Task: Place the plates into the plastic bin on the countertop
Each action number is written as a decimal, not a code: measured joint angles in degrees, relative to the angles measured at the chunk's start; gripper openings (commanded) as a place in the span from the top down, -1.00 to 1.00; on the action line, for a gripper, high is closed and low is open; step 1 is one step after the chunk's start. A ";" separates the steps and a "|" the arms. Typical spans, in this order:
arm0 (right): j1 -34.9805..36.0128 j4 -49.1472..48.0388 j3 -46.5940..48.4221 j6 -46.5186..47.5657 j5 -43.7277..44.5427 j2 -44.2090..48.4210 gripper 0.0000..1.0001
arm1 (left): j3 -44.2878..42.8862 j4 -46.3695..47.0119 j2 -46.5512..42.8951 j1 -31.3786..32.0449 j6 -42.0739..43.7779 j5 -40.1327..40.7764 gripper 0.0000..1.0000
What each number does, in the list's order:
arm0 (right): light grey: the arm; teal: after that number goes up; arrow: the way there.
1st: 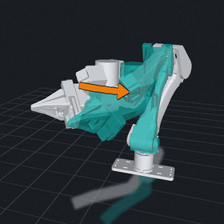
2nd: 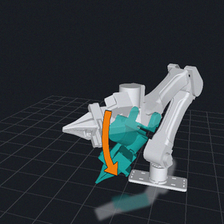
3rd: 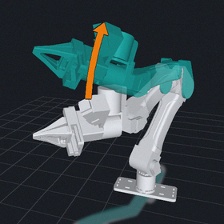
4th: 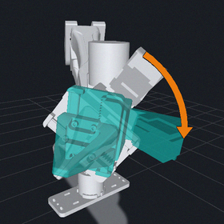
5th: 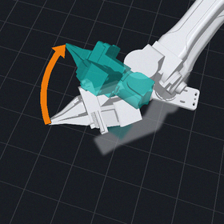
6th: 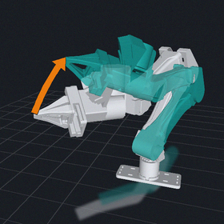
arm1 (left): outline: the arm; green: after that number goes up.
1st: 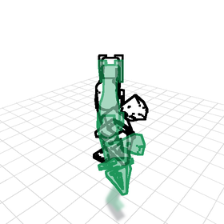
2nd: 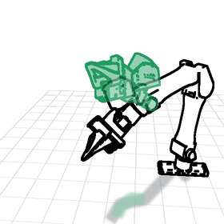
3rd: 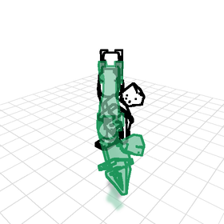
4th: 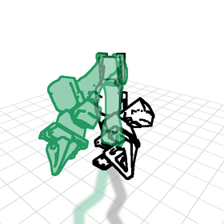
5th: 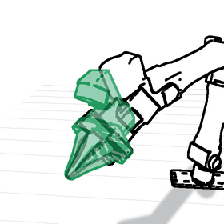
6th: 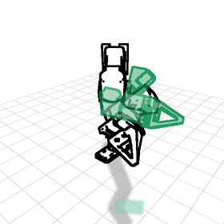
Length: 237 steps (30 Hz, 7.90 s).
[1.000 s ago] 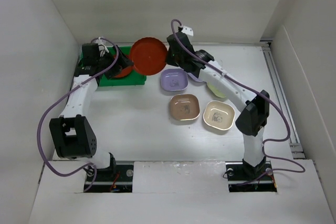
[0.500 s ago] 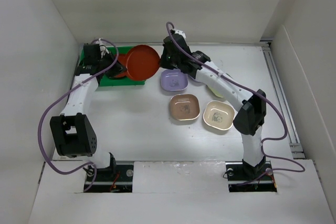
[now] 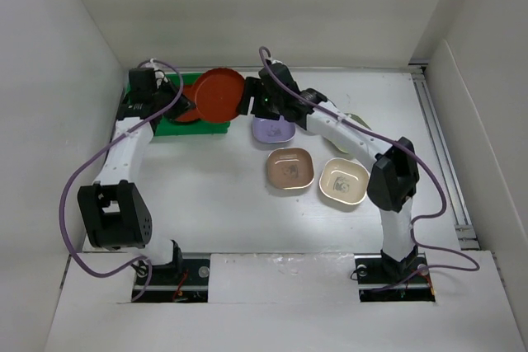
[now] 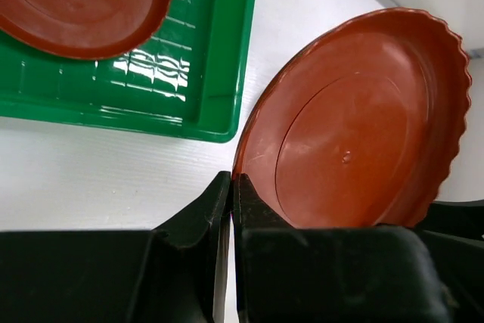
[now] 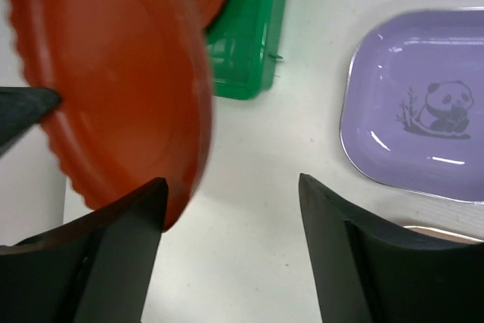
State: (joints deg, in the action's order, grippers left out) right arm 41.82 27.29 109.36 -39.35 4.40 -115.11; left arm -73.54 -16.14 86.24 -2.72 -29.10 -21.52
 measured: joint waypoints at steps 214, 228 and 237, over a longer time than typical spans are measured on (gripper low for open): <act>-19.02 -3.28 -53.94 8.09 -8.17 60.76 -0.72 | -27.63 -22.03 32.48 31.98 -3.58 33.66 1.00; -18.88 -5.27 -54.38 8.09 -9.79 58.38 -0.72 | -45.31 -25.05 30.27 14.29 -4.63 31.95 1.00; -18.88 -7.15 -57.13 8.11 -12.17 54.84 -0.72 | -46.53 -22.80 33.77 -0.31 -6.91 26.56 1.00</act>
State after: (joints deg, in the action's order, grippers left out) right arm 22.94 20.14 52.23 -31.24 -7.77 -60.27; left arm -120.07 -38.94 120.01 -3.03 -36.01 5.04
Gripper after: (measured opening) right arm 0.858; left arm 0.007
